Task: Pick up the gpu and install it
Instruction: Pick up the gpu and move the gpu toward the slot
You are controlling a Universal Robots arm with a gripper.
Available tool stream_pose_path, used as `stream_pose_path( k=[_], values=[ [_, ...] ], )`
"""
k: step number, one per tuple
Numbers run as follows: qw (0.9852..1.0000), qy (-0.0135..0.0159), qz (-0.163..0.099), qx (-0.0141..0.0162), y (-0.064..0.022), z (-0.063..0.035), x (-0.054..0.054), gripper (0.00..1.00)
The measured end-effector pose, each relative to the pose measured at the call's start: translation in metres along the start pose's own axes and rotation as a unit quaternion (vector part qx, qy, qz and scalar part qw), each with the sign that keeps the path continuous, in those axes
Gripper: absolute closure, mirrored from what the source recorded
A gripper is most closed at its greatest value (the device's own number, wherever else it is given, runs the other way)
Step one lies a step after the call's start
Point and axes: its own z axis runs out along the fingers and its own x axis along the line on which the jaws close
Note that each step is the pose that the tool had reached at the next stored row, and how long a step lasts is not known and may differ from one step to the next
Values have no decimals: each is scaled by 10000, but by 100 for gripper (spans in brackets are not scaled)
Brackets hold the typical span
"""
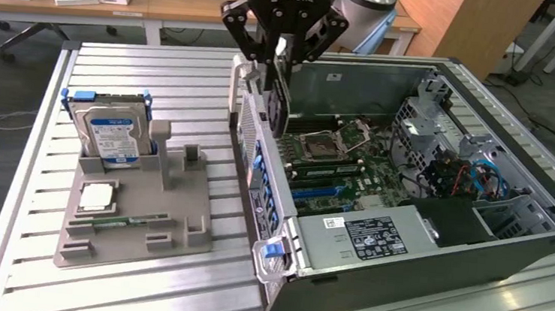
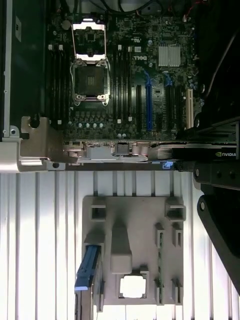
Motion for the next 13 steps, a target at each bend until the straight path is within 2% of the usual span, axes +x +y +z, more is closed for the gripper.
stream_pose_path(
  k=[13],
  values=[
    [10000, 0, 0, 0, 26, 11, -410, 74]
  ],
)
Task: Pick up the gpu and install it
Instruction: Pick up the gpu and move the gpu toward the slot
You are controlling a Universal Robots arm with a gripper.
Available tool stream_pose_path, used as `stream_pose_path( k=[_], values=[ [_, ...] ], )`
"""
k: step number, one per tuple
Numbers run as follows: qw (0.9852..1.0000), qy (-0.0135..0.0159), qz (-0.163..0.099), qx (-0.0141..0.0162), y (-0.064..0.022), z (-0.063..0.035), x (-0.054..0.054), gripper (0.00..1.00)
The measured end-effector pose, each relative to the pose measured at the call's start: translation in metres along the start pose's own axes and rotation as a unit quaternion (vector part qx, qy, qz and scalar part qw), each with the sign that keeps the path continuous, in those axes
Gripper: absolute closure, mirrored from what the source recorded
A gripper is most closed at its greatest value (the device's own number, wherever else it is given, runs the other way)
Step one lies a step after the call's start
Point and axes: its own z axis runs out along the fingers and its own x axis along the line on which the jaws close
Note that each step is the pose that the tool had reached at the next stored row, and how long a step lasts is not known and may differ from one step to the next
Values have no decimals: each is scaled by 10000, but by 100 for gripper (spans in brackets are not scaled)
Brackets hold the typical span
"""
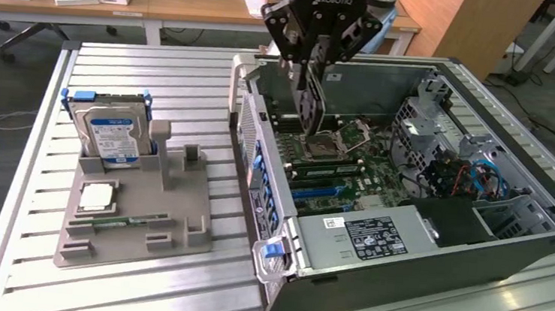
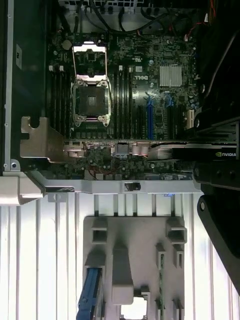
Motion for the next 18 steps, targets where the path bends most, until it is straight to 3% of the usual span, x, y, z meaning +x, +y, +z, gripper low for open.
stream_pose_path(
  k=[18],
  values=[
    [10000, 0, 1, -3, 36, 16, -613, 74]
  ],
)
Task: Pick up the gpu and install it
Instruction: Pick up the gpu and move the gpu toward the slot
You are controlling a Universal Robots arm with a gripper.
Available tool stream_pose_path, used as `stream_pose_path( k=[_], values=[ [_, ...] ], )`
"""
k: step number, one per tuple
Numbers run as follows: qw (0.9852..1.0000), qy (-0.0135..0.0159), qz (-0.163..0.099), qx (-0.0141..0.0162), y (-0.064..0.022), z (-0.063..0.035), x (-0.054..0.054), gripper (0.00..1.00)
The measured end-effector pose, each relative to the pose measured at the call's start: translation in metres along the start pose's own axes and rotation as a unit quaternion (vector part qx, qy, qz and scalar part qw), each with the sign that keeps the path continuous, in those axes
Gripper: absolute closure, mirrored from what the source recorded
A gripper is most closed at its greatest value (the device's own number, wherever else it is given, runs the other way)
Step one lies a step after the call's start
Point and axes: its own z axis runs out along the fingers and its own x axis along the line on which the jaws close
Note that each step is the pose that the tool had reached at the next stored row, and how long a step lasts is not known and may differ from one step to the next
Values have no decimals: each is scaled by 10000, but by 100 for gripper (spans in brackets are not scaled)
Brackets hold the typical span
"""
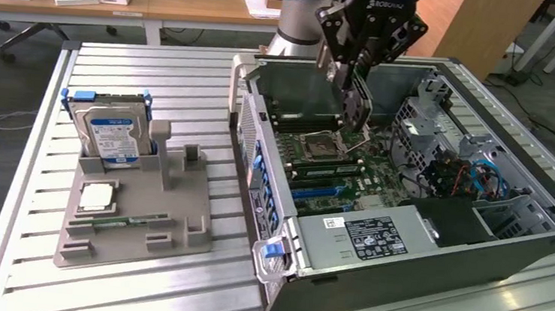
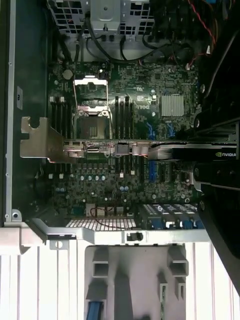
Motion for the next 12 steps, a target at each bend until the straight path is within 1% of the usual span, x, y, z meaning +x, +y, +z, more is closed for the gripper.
stream_pose_path(
  k=[12],
  values=[
    [10000, 0, 0, -2, 23, 12, -450, 74]
  ],
)
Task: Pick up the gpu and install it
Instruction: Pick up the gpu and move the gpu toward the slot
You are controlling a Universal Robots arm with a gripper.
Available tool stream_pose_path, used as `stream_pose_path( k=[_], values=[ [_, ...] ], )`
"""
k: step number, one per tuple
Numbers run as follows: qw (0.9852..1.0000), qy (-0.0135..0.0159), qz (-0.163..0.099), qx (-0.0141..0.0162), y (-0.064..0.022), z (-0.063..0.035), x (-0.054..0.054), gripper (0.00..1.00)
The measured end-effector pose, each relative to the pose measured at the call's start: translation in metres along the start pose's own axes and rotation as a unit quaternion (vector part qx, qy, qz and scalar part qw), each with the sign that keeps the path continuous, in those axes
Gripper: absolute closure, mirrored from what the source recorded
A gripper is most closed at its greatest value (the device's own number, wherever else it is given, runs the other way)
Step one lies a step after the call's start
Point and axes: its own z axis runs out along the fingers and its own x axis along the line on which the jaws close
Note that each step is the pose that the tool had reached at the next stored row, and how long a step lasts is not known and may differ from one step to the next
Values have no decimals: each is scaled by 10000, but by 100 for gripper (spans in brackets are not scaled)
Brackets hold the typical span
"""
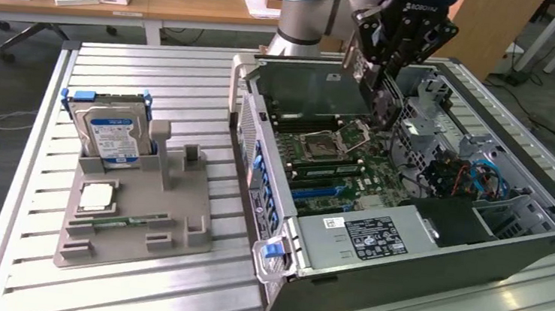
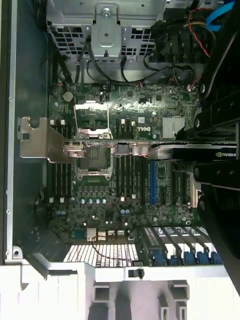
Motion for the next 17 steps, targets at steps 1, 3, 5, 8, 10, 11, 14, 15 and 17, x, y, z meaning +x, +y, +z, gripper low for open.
stream_pose_path(
  k=[1, 3, 5, 8, 10, 11, 14, 15, 17],
  values=[
    [10000, 0, 0, 0, 2, 1, -38, 74],
    [10000, 0, 0, 0, 6, 3, -116, 74],
    [10000, 0, 0, 0, 11, 5, -198, 74],
    [10000, 0, 0, 0, 17, 8, -320, 74],
    [10000, 0, 0, -1, 20, 10, -403, 74],
    [10000, 0, 0, -1, 22, 11, -443, 74],
    [10000, 0, 0, -2, 27, 15, -560, 74],
    [10000, 0, 0, -2, 29, 16, -596, 74],
    [10000, 0, -1, -4, 31, 18, -666, 74]
  ],
)
